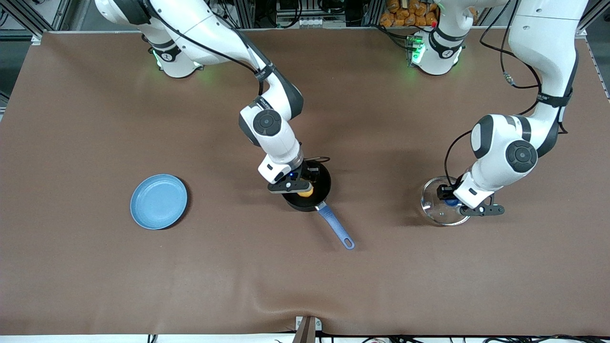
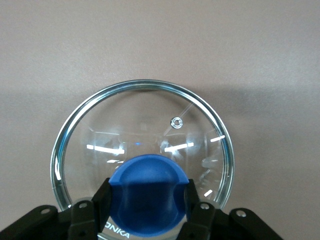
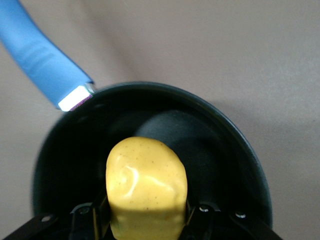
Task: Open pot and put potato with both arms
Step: 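Lower the potato into the pot while the left gripper sets the lid down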
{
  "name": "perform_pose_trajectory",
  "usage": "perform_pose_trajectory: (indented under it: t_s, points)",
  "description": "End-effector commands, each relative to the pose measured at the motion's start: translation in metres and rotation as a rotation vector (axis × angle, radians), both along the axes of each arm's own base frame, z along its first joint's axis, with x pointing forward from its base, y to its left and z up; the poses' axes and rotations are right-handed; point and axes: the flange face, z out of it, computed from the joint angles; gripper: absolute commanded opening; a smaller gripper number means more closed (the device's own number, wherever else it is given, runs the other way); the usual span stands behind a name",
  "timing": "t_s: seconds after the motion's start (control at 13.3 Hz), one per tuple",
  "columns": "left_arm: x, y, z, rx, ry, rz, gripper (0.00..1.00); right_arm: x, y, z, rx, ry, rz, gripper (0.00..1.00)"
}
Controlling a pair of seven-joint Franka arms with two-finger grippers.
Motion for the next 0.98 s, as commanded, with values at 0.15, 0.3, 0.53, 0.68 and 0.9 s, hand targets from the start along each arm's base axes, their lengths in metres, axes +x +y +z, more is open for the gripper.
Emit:
perform_pose_trajectory:
  t_s: [0.15,0.3,0.53,0.68,0.9]
  points:
    - [0.006,0.000,0.009,-0.009,-0.031,0.000,1.00,-0.008,0.019,-0.023,0.002,-0.026,-0.029,0.00]
    - [0.011,0.000,0.023,-0.009,-0.056,-0.001,1.00,-0.012,0.023,-0.025,0.004,-0.027,-0.025,0.00]
    - [0.019,-0.003,0.095,-0.009,-0.119,0.001,1.00,-0.012,0.023,-0.025,0.004,-0.028,-0.025,0.20]
    - [0.028,-0.001,0.152,-0.003,-0.101,0.003,1.00,-0.010,0.022,-0.023,0.005,-0.029,-0.027,0.93]
    - [0.038,0.003,0.251,0.006,-0.057,0.007,1.00,-0.007,0.019,-0.015,0.005,-0.031,-0.027,1.00]
